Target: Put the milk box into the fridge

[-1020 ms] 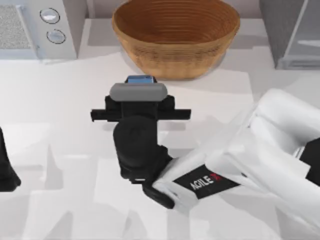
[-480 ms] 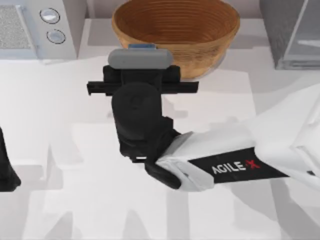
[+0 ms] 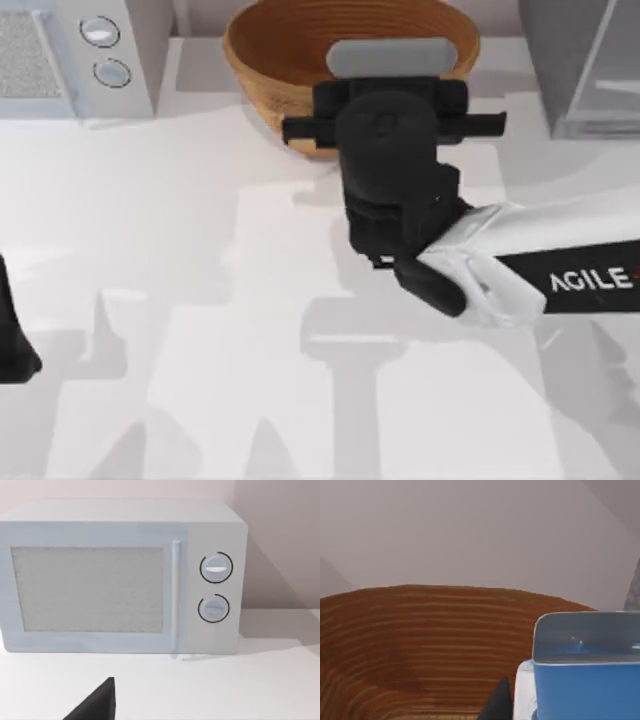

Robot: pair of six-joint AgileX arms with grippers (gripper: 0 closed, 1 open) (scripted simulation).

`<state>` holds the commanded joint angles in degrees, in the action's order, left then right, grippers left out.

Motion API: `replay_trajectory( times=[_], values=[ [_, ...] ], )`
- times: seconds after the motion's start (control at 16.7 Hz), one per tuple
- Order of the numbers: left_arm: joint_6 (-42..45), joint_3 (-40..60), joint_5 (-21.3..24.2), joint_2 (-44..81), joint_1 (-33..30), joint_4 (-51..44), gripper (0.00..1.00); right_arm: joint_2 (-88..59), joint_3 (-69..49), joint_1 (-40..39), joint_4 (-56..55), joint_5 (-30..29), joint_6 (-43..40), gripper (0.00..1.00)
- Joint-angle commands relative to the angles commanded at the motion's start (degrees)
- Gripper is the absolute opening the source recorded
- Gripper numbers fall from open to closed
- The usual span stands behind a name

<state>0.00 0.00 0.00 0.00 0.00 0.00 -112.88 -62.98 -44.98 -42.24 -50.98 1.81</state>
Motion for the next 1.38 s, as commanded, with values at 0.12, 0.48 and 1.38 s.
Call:
replay_trajectory(
  times=[0.12, 0.48, 1.38],
  values=[
    [0.00, 0.00, 0.00, 0.00, 0.00, 0.00, 1.00, 8.96, 5.50, 5.75, 6.06, 4.43, -0.16, 0.00],
    [0.00, 0.00, 0.00, 0.00, 0.00, 0.00, 1.00, 47.58, 25.21, 24.64, 24.59, 21.84, -1.52, 0.00],
    [0.00, 0.00, 0.00, 0.00, 0.00, 0.00, 1.00, 112.84, 62.96, 44.98, 42.23, 50.96, -1.81, 0.00]
  ],
)
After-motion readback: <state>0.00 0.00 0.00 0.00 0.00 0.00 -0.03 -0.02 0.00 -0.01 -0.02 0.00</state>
